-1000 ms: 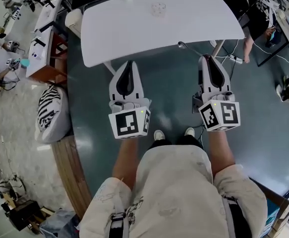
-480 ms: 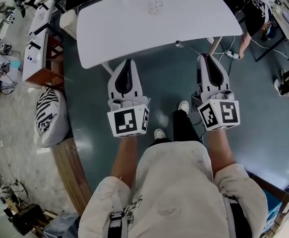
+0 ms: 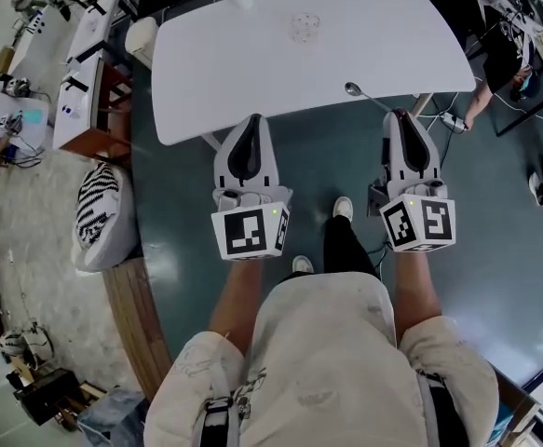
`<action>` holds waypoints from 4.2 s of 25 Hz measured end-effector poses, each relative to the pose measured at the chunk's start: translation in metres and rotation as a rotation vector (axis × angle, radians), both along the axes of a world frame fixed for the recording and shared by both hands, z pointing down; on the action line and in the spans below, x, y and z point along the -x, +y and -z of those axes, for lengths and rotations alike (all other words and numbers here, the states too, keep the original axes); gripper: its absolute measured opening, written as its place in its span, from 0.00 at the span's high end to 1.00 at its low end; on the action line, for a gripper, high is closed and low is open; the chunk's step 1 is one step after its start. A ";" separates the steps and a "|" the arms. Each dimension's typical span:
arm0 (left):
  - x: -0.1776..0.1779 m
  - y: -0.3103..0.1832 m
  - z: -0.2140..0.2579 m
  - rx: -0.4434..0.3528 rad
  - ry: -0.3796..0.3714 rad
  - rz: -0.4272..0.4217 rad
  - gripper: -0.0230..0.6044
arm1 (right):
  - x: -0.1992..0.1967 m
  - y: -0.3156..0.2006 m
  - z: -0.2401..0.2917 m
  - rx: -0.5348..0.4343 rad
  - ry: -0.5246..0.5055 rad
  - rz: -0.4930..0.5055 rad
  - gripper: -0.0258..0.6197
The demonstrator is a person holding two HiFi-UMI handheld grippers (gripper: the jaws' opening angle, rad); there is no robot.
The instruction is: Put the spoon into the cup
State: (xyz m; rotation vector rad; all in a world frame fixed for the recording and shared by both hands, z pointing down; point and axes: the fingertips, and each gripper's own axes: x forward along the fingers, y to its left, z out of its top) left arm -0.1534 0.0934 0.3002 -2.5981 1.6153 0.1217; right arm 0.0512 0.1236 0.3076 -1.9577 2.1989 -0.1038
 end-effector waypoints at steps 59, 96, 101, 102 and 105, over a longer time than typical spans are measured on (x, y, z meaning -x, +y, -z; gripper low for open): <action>-0.077 -0.423 -0.048 0.074 -0.007 0.126 0.96 | -0.059 -0.448 -0.072 0.200 -0.008 0.202 0.92; -0.068 -0.486 -0.153 0.287 0.000 -0.015 0.96 | -0.002 -0.504 -0.255 0.671 0.091 0.195 0.91; -0.072 -0.486 -0.158 0.296 0.003 -0.014 0.96 | -0.015 -0.505 -0.265 0.708 0.110 0.148 0.90; -0.072 -0.485 -0.158 0.299 0.001 -0.015 0.96 | -0.016 -0.505 -0.266 0.712 0.105 0.143 0.90; -0.073 -0.484 -0.157 0.295 0.000 -0.014 0.96 | -0.019 -0.503 -0.269 0.717 0.101 0.140 0.89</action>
